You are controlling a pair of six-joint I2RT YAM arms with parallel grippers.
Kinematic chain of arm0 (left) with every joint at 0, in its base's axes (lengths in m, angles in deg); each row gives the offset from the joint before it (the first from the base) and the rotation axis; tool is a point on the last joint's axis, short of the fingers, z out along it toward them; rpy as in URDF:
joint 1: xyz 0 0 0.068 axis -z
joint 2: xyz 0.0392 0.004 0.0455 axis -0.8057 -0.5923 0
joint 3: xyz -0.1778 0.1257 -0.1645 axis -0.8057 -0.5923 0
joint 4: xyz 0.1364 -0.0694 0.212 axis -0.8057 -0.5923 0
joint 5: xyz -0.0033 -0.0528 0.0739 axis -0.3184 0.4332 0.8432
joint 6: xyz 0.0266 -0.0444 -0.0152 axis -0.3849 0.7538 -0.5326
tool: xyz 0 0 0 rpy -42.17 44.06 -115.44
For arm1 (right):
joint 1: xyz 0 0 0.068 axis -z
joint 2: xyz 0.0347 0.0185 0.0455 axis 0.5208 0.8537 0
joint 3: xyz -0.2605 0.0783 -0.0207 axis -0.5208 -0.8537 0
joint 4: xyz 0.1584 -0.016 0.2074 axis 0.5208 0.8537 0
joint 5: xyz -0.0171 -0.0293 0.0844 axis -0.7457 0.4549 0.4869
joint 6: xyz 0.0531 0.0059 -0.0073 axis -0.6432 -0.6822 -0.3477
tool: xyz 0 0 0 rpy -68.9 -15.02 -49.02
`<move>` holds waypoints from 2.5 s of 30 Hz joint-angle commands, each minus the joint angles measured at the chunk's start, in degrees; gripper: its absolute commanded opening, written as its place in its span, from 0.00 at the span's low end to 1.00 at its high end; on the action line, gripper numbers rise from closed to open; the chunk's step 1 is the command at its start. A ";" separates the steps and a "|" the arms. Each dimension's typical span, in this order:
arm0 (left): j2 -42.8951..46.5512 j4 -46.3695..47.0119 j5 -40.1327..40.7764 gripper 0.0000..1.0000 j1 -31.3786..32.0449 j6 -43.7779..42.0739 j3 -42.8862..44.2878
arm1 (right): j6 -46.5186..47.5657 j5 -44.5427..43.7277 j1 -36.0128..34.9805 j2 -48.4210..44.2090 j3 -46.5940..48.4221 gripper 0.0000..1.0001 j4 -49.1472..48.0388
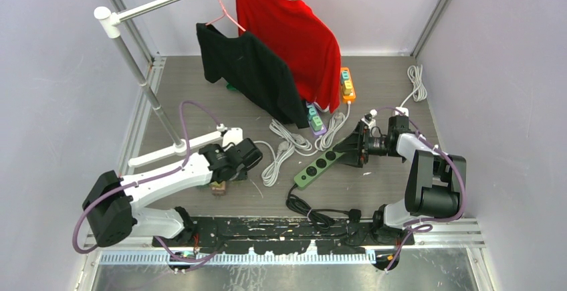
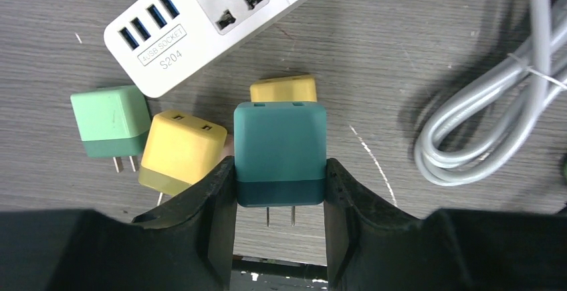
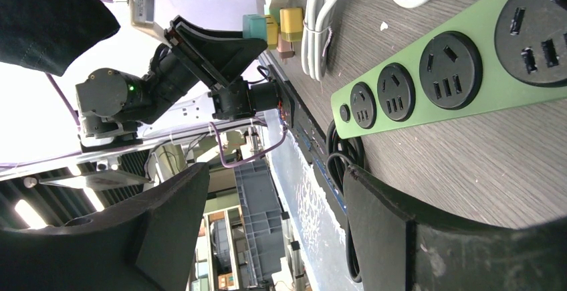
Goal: Pull the plug off the socket
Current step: Place the plug at the center of the board, then pick up the socket from the center of the board.
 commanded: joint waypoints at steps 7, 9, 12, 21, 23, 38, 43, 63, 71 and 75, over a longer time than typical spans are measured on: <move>-7.92 -3.97 0.49 0.00 -0.89 0.06 5.60 | 1.22 1.87 0.47 0.08 1.88 0.79 0.33; -8.98 -3.75 -0.27 0.00 -1.00 -0.40 6.03 | 1.24 1.86 0.54 0.08 1.92 0.79 0.33; -9.78 -3.19 -1.14 0.00 -1.24 -0.69 6.09 | 1.23 1.86 0.55 0.00 1.81 0.79 0.35; -8.94 -2.38 -2.18 0.38 -2.45 -0.23 4.72 | 1.32 2.02 0.56 0.04 1.95 0.79 0.42; -8.63 -2.96 -1.73 0.50 -2.65 0.30 4.60 | 1.34 1.98 0.58 0.08 1.95 0.79 0.42; -3.56 -5.31 -2.01 0.65 -2.73 -3.88 10.63 | 1.56 2.31 0.72 -0.18 2.07 0.79 0.59; 4.29 3.83 -6.98 0.68 -2.73 -9.14 10.22 | 5.50 2.23 1.38 -0.38 3.86 0.79 4.72; 30.05 31.84 -17.30 0.86 -2.78 -12.61 -8.09 | 60.41 -25.69 -12.33 8.92 43.04 1.00 45.64; 28.53 31.00 -16.50 0.86 -2.78 -12.61 -7.36 | 78.04 -29.19 -22.18 -0.52 34.31 1.00 34.00; 27.83 29.99 -16.49 0.86 -2.86 -12.62 -6.72 | 103.03 -31.00 -27.59 1.39 31.80 1.00 44.09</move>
